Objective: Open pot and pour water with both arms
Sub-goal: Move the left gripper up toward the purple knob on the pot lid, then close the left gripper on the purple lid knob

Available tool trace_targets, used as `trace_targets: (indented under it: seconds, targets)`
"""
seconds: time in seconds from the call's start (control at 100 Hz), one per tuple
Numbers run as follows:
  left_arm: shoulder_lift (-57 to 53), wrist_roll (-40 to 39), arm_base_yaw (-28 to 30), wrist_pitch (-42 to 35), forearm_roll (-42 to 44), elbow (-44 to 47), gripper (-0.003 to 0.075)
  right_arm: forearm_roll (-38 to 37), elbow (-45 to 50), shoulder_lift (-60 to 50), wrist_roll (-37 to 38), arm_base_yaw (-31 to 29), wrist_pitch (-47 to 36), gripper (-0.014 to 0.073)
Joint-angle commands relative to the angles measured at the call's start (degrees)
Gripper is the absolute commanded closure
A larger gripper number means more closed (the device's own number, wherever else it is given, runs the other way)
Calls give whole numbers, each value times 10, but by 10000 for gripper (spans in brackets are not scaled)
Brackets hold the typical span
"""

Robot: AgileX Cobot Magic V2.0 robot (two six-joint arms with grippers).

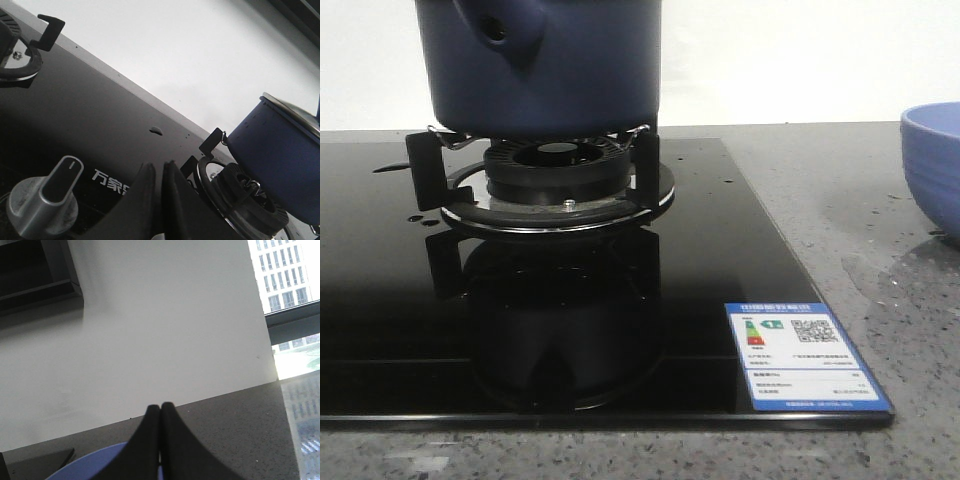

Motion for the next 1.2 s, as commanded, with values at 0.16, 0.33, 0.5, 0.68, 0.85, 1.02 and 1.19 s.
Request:
trace_targets:
  seconds: [0.16,0.33,0.5,0.68,0.85,1.02,1.19]
  targets:
    - [-16,-4,0,-24,-7,16,741,-1,15,-10,-1,-2,-45,657]
    - [-16,-4,0,-24,-21,16,741,2,15,-10,-1,-2,-63,657]
    - [-16,-4,0,-10,-121,10,741,85,6,-10,145,-2,-74,657]
    - [-9,30,0,50,-119,-33,741,158,-38,-10,164,-2,46,655]
    - [44,154,0,97,-119,-108,741,156,-96,19,164,-2,123,655]
    - [162,268,0,156,-119,-198,740,139,-175,94,162,-2,209,655]
    - [263,358,-61,218,-162,-289,740,122,-279,191,120,-1,400,655]
